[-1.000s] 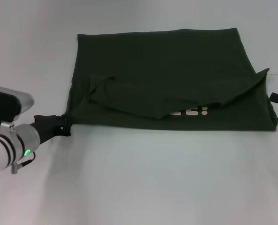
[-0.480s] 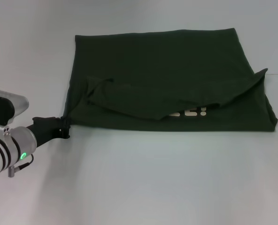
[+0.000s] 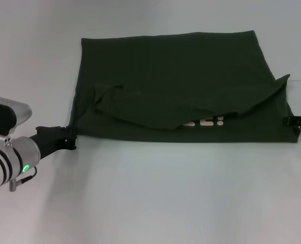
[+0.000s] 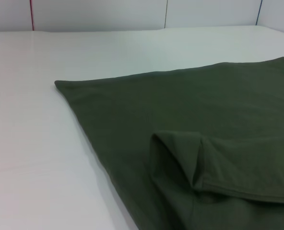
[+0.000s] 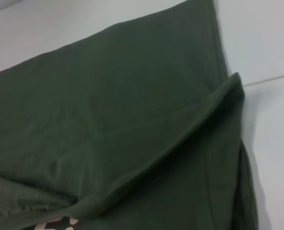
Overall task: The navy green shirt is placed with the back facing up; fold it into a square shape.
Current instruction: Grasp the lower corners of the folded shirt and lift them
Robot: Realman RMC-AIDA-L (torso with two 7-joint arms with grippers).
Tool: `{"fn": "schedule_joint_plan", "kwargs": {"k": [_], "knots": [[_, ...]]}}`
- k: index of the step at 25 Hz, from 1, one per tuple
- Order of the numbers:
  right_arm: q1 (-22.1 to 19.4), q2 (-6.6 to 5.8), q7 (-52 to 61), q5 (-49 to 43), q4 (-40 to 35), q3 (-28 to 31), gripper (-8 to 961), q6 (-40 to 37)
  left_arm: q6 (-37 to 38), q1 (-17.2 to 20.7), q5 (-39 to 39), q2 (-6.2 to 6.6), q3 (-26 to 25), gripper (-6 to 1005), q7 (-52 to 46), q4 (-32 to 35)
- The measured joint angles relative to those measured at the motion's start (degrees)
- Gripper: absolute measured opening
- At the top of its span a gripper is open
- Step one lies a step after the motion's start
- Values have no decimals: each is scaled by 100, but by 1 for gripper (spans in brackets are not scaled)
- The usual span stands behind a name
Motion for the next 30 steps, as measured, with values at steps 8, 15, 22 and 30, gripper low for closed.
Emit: {"fn": "schedule_joint_plan", "kwargs": {"k": [8, 15, 22, 30], "knots": [[77, 213, -16, -6, 105, -489, 553, 647, -24, -12, 0, 0, 0, 26, 0, -30], [90, 222, -21, -6, 207, -575, 535, 769, -37, -14, 0, 0, -1, 25, 0, -59], [69, 222, -93, -6, 210, -583, 518, 659, -38, -26, -1, 0, -1, 25, 0, -60], [-4, 228, -117, 30, 83, -594, 420, 575, -37, -32, -16, 0, 0, 26, -11, -60]]}}
